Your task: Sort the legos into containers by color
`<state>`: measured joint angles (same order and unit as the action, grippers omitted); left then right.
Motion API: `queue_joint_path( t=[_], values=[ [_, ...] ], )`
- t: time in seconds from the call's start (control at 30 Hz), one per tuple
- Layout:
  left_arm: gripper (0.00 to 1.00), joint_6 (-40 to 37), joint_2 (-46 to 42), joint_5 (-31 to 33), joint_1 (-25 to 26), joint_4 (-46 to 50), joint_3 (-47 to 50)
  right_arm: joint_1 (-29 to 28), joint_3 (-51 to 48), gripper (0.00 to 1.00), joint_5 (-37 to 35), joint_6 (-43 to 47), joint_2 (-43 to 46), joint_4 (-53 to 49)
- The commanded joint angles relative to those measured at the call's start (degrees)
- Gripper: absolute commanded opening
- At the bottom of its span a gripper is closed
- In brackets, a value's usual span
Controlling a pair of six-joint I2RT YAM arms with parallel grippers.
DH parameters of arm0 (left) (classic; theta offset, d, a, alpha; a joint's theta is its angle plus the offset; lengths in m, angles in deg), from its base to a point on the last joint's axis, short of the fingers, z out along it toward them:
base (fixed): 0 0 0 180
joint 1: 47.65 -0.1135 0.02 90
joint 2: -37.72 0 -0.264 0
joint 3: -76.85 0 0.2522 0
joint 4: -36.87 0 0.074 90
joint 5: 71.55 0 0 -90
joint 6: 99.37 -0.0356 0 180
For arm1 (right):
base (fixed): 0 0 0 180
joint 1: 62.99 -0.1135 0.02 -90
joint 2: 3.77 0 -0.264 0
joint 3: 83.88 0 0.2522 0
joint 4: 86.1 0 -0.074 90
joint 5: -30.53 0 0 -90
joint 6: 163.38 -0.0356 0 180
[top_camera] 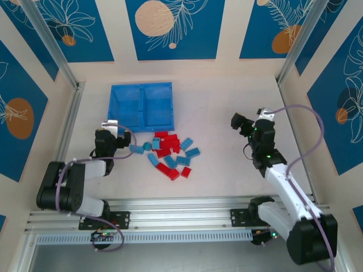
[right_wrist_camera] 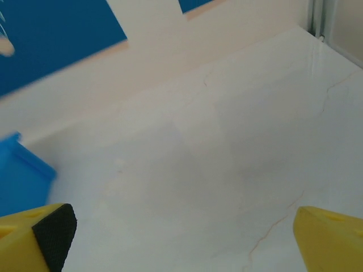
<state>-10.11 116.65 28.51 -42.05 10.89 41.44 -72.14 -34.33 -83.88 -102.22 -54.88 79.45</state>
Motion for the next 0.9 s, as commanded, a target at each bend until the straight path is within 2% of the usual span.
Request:
queue_joint_path(
  t=[0.0, 0.1, 0.17, 0.23, 0.3, 0.4, 0.5, 0.63, 0.87],
  values=[
    [1.0, 6.81, -11.5, 8.46, 0.96, 17.89, -4.18, -1.79, 3.65, 1.0, 9.77, -10.43, 2.54, -26.77],
    [1.0, 15.73, -19.98, 8.24, 2.18, 37.21, -10.08, -6.62, 6.45, 1.0, 19.6, -8.78, 2.19, -31.88],
    [1.0, 23.36, -22.7, 6.34, 4.04, 50.28, -15.4, -11.11, 8.87, 1.0, 22.81, -8.51, 0.48, -34.86],
    [1.0, 31.03, -23.04, 5.66, 8.21, 62.22, -21.09, -16.62, 11.06, 1.0, 24.79, -9.47, -2.67, -36.51],
    [1.0, 34.97, -21.73, 6.24, 14.51, 68.26, -24.47, -21.63, 12.78, 0.99, 26.47, -10.47, -6.03, -36.75],
    [1.0, 38.79, -17.29, 5.71, 22.92, 70.43, -27.04, -28.61, 14.68, 0.99, 24.84, -11.94, -10.15, -36.09],
    [0.98, 40.28, -9.13, 1.77, 26.57, 69.73, -29.43, -32.76, 16.2, 0.99, 22.3, -12.86, -12.8, -35.18],
    [0.92, 40.37, 0.25, 2.36, 28.79, 67.65, -31.67, -35.34, 17.55, 0.99, 20.27, -13.69, -14.95, -34.62],
    [0.76, 37.07, 8.11, -0.26, 28.89, 62.59, -33.25, -36.91, 15.61, 0.99, 18.36, -15.34, -13.98, -35.56]
  ],
)
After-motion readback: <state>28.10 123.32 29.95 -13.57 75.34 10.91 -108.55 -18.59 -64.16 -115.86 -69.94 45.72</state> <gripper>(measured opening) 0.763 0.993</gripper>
